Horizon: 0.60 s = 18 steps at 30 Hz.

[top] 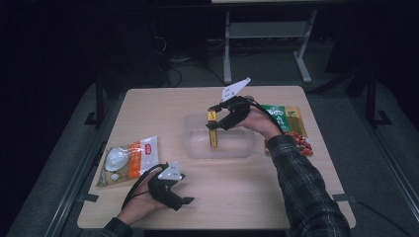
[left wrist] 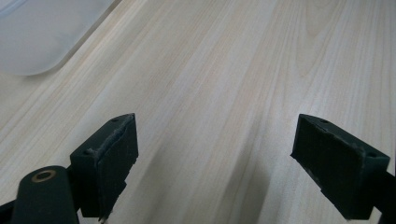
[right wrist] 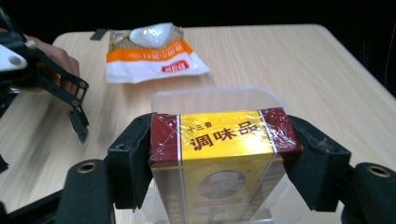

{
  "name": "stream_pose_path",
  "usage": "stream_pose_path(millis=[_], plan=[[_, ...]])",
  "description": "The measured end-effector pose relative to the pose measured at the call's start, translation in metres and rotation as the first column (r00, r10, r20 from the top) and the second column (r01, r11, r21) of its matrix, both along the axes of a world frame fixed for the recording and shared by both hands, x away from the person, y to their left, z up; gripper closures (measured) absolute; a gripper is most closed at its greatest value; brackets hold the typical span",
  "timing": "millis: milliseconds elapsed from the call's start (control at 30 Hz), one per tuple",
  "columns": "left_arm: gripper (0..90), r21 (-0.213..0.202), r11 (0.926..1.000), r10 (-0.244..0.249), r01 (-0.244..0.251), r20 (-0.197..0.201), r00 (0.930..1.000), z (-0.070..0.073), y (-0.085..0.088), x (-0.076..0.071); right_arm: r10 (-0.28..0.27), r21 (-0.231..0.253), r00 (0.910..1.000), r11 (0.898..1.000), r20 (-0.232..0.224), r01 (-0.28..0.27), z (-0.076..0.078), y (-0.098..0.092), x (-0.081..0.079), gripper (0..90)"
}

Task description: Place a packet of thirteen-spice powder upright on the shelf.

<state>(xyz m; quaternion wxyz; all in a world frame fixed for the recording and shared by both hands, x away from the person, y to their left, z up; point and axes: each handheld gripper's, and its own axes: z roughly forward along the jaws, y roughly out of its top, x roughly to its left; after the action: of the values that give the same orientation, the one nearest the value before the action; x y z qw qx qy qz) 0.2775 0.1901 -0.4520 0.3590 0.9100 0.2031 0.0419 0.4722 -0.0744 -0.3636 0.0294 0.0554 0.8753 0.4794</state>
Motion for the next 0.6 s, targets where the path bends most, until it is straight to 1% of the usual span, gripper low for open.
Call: stream_pose_path(millis=[33, 67, 100, 133, 167, 200, 300, 433, 467, 533, 600], plan=[[13.7, 0.002, 1.0, -0.002, 0.002, 0.0, 1.0, 0.0, 0.0, 0.0, -0.003, -0.004, 0.9999, 1.0, -0.013, 0.003, -0.003, 0.0, 0.0, 30.3], [13.7, 0.002, 1.0, -0.002, 0.002, 0.0, 1.0, 0.0, 0.0, 0.0, -0.003, -0.004, 0.9999, 1.0, -0.013, 0.003, -0.003, 0.0, 0.0, 30.3], [13.7, 0.009, 0.9999, -0.007, 0.007, 0.002, 1.0, 0.0, 0.0, 0.001, -0.005, -0.02, 0.9998, 1.0, -0.018, 0.005, -0.008, 0.001, 0.001, 30.2], [13.7, 0.007, 1.0, -0.005, 0.005, -0.001, 1.0, -0.001, 0.0, 0.0, -0.007, -0.022, 0.9996, 1.0, -0.028, 0.006, -0.011, 0.001, 0.001, 30.2], [13.7, 0.006, 1.0, -0.003, 0.003, 0.0, 1.0, -0.001, -0.001, 0.0, -0.007, -0.032, 0.9997, 0.999, -0.025, 0.006, -0.014, 0.001, 0.002, 30.2], [13.7, 0.006, 1.0, -0.003, 0.003, 0.0, 1.0, -0.001, -0.001, 0.0, -0.012, -0.041, 0.9995, 0.999, -0.03, 0.01, -0.016, 0.002, 0.001, 30.1], [13.7, 0.01, 0.9999, -0.008, 0.008, -0.003, 1.0, -0.001, -0.001, 0.001, -0.012, -0.048, 0.9993, 0.999, -0.035, 0.01, -0.022, 0.003, 0.002, 30.0], [13.7, 0.008, 0.9999, -0.008, 0.008, -0.003, 1.0, -0.001, -0.001, 0.001, -0.007, -0.082, 0.9994, 0.997, -0.034, 0.005, -0.027, 0.005, 0.001, 29.8], [13.7, 0.009, 0.9999, -0.008, 0.008, -0.003, 1.0, -0.001, -0.001, 0.001, -0.004, -0.077, 0.9996, 0.997, -0.028, 0.002, -0.027, 0.006, 0.001, 29.8], [13.7, 0.009, 0.9999, -0.007, 0.007, -0.004, 1.0, -0.001, -0.001, 0.001, -0.006, -0.08, 0.9995, 0.997, -0.031, 0.003, -0.027, 0.006, 0.0, 29.4], [13.7, 0.011, 0.9999, -0.009, 0.009, -0.003, 1.0, -0.001, -0.001, 0.001, -0.015, -0.085, 0.9992, 0.996, -0.038, 0.012, -0.025, 0.005, 0.0, 27.0]])
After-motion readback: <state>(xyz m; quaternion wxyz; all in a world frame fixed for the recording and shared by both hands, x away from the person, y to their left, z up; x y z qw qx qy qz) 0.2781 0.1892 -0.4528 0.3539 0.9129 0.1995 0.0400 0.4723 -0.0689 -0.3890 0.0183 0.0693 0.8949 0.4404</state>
